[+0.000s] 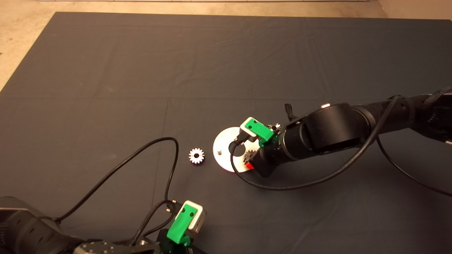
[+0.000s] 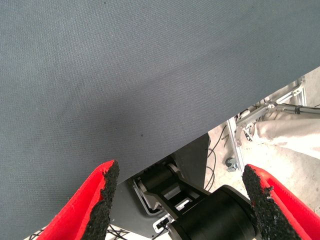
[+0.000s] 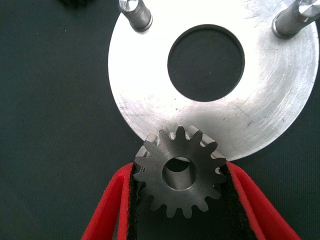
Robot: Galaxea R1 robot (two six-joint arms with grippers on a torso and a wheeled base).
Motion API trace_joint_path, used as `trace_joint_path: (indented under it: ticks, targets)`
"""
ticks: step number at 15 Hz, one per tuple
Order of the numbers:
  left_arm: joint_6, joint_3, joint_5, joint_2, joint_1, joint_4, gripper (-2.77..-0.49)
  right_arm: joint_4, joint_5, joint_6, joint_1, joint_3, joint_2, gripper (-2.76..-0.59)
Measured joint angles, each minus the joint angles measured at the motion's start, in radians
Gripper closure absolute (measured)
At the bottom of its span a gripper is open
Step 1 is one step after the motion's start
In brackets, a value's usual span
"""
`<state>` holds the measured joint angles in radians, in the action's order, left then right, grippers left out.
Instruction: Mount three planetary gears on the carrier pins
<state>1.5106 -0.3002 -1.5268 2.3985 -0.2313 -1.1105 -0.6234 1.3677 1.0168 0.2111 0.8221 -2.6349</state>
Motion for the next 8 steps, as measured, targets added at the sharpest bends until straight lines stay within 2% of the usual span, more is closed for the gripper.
trace_joint_path:
  ticks: [4,8]
  targets:
    - [0.0,0.0,0.0,0.0,0.011,0.0,-1.75,0.009,0.004,-0.02,0.019,0.0,0.0,-0.95]
    - [0.002,0.0,0.0,-0.003,0.014,0.0,-1.75,0.021,0.01,-0.031,0.019,0.0,0.0,-0.95]
